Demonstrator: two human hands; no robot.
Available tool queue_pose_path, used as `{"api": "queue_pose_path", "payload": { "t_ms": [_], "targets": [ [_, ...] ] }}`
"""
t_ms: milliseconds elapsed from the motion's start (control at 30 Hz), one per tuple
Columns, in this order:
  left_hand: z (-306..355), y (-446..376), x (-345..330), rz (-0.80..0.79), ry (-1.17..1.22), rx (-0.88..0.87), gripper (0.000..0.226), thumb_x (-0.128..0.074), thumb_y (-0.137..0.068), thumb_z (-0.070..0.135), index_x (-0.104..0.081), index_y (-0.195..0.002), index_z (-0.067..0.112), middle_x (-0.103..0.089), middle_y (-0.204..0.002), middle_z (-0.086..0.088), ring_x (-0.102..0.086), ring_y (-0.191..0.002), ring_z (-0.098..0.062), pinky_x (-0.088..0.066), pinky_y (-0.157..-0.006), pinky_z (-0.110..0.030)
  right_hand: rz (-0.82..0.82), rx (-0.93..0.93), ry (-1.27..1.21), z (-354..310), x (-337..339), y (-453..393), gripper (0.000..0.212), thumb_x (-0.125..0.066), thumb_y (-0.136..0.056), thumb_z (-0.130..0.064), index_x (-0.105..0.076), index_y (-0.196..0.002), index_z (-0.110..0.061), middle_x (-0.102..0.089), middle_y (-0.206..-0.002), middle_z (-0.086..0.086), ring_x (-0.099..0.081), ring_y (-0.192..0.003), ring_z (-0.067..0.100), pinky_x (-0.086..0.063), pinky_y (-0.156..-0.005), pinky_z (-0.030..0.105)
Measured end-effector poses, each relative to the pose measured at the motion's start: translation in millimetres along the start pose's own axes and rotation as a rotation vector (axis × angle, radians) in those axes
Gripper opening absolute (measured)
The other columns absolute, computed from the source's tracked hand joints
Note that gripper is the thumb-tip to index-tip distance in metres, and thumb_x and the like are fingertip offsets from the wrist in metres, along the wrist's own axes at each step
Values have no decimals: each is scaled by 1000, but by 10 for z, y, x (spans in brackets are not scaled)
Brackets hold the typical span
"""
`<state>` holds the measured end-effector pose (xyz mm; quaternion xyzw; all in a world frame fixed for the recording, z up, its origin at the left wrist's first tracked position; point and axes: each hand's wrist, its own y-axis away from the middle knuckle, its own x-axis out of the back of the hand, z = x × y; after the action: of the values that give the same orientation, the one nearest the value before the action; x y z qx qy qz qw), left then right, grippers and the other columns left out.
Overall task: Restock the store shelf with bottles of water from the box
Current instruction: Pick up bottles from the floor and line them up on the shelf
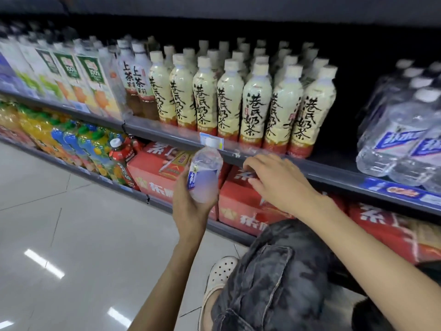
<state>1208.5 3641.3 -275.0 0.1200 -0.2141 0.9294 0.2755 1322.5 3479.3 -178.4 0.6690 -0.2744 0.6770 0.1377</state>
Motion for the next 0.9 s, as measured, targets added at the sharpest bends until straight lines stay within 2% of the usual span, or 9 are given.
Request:
{"api": "queue_pose_path", "payload": {
  "t_ms": [100,233,300,400,533,633,800,833,900],
  "targets": [
    [420,-23,-193,-38,93,-110,72,-85,-66,22,-47,-127,26,-59,-114,7,-59,-102,-12,-52,-85,-34,55,-47,48,284,275,219,32,-50,-95,-34,-46,-126,-27,-52,-124,-7,-47,-116,19,-42,-89,37],
    [959,29,-458,-81,170,-230,68,-85,-69,24,-46,-124,30,-58,-111,7,-56,-99,0,-46,-83,-16,124,-144,84,651,602,564,34,-48,-96,-34,-46,-129,-26,-52,-125,-7,-47,-115,19,-43,-88,36],
    [1211,91,-606,-140,228,-275,66,-83,-71,23,-45,-124,30,-58,-112,3,-59,-100,-6,-49,-82,-21,150,-197,110,825,744,764,36,-48,-96,-34,-45,-130,-26,-52,-124,-6,-48,-114,20,-43,-88,37],
    [1556,229,-849,-217,297,-325,67,-82,-73,27,-45,-128,22,-58,-112,2,-60,-100,-4,-51,-83,-20,185,-274,107,1065,922,1084,33,-49,-95,-34,-46,-128,-28,-53,-124,-8,-49,-116,19,-44,-92,37],
    [1987,455,-1227,-323,336,-344,75,-81,-70,37,-42,-133,28,-59,-120,3,-60,-110,-14,-50,-95,-39,186,-381,147,1387,1092,1534,34,-46,-97,-32,-44,-130,-27,-51,-129,-7,-47,-121,20,-42,-98,38],
    [2293,651,-1543,-393,377,-368,75,-82,-68,36,-43,-131,28,-60,-122,1,-60,-112,-20,-48,-95,-48,178,-466,206,1627,1196,1879,38,-45,-97,-32,-41,-134,-22,-49,-132,-4,-45,-123,22,-40,-101,39],
    [2681,1064,-2014,-486,450,-402,76,-85,-64,30,-44,-129,33,-60,-122,6,-60,-112,-15,-49,-97,-46,154,-621,311,1989,1324,2454,37,-41,-97,-30,-42,-133,-22,-50,-130,-4,-45,-124,22,-40,-97,36],
    [2746,1154,-2102,-506,457,-401,77,-85,-64,33,-44,-129,32,-60,-123,7,-59,-113,-14,-48,-98,-42,147,-650,329,2051,1341,2562,36,-41,-97,-29,-42,-133,-22,-51,-129,-3,-46,-123,22,-40,-95,36],
    [2888,1354,-2283,-535,459,-412,76,-84,-63,38,-44,-128,32,-57,-125,14,-55,-116,-4,-45,-99,-25,140,-706,349,2177,1375,2790,37,-42,-97,-31,-42,-132,-22,-52,-127,-3,-47,-121,23,-40,-92,37]
  ]
}}
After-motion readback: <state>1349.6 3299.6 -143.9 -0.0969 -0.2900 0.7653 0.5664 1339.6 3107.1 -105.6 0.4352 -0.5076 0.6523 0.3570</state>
